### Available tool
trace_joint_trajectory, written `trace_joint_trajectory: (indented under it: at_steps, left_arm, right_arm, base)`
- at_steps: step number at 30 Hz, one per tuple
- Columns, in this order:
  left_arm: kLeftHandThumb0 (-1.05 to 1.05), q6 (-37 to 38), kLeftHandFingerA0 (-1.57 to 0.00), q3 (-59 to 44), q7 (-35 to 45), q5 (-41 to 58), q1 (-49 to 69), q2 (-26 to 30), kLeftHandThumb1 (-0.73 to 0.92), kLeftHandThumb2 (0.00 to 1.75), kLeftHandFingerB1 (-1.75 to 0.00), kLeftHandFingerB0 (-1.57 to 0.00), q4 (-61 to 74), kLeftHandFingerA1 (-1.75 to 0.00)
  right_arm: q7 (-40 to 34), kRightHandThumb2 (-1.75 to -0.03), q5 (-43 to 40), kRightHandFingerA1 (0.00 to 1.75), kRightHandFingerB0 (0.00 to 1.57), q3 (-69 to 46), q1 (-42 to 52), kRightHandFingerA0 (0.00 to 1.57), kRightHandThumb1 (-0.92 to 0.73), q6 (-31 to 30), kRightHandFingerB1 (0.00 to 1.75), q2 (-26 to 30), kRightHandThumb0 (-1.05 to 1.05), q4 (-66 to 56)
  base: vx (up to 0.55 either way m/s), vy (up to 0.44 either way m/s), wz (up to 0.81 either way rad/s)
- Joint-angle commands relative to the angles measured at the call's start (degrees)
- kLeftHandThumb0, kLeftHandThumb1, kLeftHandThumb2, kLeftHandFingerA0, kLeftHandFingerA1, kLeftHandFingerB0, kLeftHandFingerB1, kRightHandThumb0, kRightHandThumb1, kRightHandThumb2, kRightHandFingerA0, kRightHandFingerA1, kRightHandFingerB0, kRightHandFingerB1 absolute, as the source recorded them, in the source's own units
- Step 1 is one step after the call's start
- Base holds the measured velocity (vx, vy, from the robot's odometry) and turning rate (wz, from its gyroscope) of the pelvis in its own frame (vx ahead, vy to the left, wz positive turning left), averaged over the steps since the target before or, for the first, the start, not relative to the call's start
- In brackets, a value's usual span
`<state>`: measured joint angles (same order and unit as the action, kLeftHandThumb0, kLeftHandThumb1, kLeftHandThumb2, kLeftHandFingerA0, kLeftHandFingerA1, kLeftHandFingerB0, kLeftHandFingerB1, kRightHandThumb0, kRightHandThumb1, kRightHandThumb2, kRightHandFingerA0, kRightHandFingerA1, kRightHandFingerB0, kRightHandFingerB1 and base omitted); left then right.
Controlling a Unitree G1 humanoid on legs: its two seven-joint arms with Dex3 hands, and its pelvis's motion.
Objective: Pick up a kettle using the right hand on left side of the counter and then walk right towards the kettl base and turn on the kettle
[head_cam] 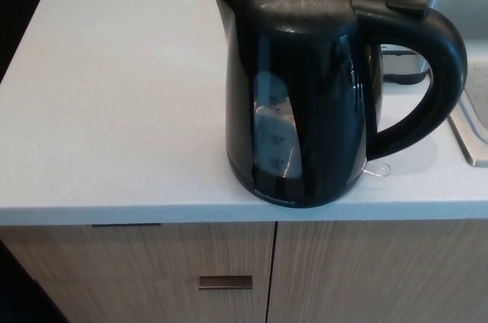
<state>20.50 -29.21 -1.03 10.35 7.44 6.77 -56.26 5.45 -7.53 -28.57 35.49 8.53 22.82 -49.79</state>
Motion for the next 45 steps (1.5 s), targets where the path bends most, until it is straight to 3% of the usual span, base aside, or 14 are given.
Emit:
trace_joint_trajectory:
  at_steps: [1, 8, 9, 14, 15, 22, 24, 27, 32, 35, 36, 38, 39, 45]
  left_arm:
    - [0.16, 5.11, -0.87, 0.06, -1.11, 0.59, -0.18, 0.57, 0.64, 0.94, -0.73, -0.82, 0.34, -0.82]
    - [0.14, 4.52, -0.88, 0.35, -2.18, 0.22, 0.35, 0.63, 0.65, 0.91, -0.73, -0.82, 1.02, -0.80]
    - [0.16, 4.81, -0.89, 0.08, -1.71, 0.75, 0.78, 0.47, 0.62, 0.97, -0.74, -0.81, 1.33, -0.83]
    - [0.16, 4.80, -0.89, 0.02, -1.56, 0.99, 1.09, 0.35, 0.62, 0.97, -0.74, -0.81, 1.73, -0.83]
    - [0.17, 5.38, -0.89, -0.17, -1.09, 1.22, 0.62, 0.53, 0.64, 0.94, -0.74, -0.83, 0.45, -0.83]
    - [0.14, 5.57, -0.87, 0.64, -1.31, 0.57, 1.26, 0.26, 0.64, 0.90, -0.72, -0.82, 1.63, -0.79]
    - [0.15, 5.59, -0.88, 0.66, -0.76, 0.90, 1.26, 0.18, 0.60, 0.98, -0.74, -0.82, 1.89, -0.82]
    - [0.13, 5.23, -0.87, 1.26, -1.71, 0.14, 1.06, 0.18, 0.62, 0.95, -0.73, -0.81, 1.80, -0.80]
    - [0.16, 5.39, -0.85, 1.23, -1.28, 0.80, 1.35, -0.24, 0.63, 0.96, -0.75, -0.80, 2.55, -0.83]
    - [0.16, 5.06, -0.87, 0.95, -1.18, 1.04, 1.30, 0.04, 0.61, 0.97, -0.74, -0.81, 2.20, -0.82]
    - [0.16, 5.18, -0.89, 0.89, -1.16, 1.00, 1.26, 0.21, 0.63, 0.96, -0.75, -0.81, 1.83, -0.83]
    - [0.16, 5.14, -0.89, 0.89, -1.30, 0.94, 1.22, 0.24, 0.63, 0.96, -0.75, -0.81, 1.71, -0.83]
    - [0.17, 5.71, -0.88, 0.90, -1.02, 0.92, 1.28, 0.29, 0.60, 0.98, -0.76, -0.82, 1.47, -0.85]
    - [0.16, 5.98, -0.89, 0.82, -0.73, 1.08, 1.30, 0.33, 0.62, 0.98, -0.74, -0.84, 1.37, -0.83]
  right_arm:
    - [3.74, -0.89, 2.34, 0.40, 0.10, 2.46, -6.60, 0.02, -0.50, -9.90, 0.22, 4.98, -0.80, 2.96]
    - [5.31, -0.93, 4.65, 0.27, 0.00, 4.29, -8.93, 0.02, -0.51, -13.65, 0.22, 7.02, -0.76, 4.25]
    - [5.04, -0.95, 3.72, 0.12, 0.03, 5.87, -12.87, 0.00, -0.56, -16.39, 0.14, 7.42, -0.85, 6.67]
    - [5.57, -0.95, 3.83, 0.12, 0.03, 6.49, -15.39, 0.00, -0.56, -18.53, 0.14, 7.10, -0.85, 7.65]
    - [5.22, -0.99, 4.08, 0.08, 0.03, 7.96, -20.19, 0.00, -0.61, -21.45, 0.08, 8.06, -0.93, 10.02]
    - [4.99, -0.97, 6.43, 0.06, 0.07, 12.32, -28.18, 0.00, -0.62, -26.86, 0.08, 7.98, -0.93, 13.14]
    - [4.65, -0.95, 7.46, 0.16, 0.09, 14.53, -30.84, 0.02, -0.57, -29.10, 0.15, 7.63, -0.83, 13.55]
    - [4.60, -0.92, 7.78, 0.12, 0.12, 15.43, -32.37, 0.00, -0.58, -30.20, 0.13, 7.32, -0.86, 13.89]
    - [3.94, -0.90, 8.31, 0.30, 0.02, 18.28, -36.20, 0.00, -0.49, -33.70, 0.28, 5.70, -0.71, 13.95]
    - [3.57, -0.88, 9.50, 0.37, 0.08, 19.98, -37.62, 0.01, -0.48, -35.22, 0.35, 4.91, -0.74, 13.29]
    - [3.62, -0.62, 9.76, 0.40, 0.10, 20.58, -38.16, 0.01, -0.64, -36.14, 0.28, 4.79, -0.69, 13.00]
    - [3.81, -0.62, 9.75, 0.40, 0.10, 20.82, -38.57, 0.01, -0.64, -36.94, 0.28, 4.62, -0.69, 12.81]
    - [4.12, -0.89, 9.99, 0.36, 0.06, 21.34, -39.22, 0.01, -0.47, -37.59, 0.35, 4.78, -0.72, 12.84]
    - [4.85, -0.89, 10.18, 0.34, 0.07, 22.16, -40.88, 0.01, -0.49, -39.64, 0.33, 4.88, -0.76, 12.92]
  base:
    - [0.00, 0.000, 0.00]
    - [0.00, 0.000, 0.00]
    - [0.00, 0.000, 0.00]
    - [0.00, 0.000, 0.00]
    - [0.00, 0.000, 0.00]
    - [0.00, 0.000, 0.00]
    - [0.00, 0.000, 0.00]
    - [0.00, 0.000, 0.00]
    - [0.00, 0.000, 0.00]
    - [0.00, 0.000, 0.00]
    - [0.00, 0.000, 0.00]
    - [0.00, 0.000, 0.00]
    - [0.00, 0.000, 0.00]
    - [0.00, 0.000, 0.00]
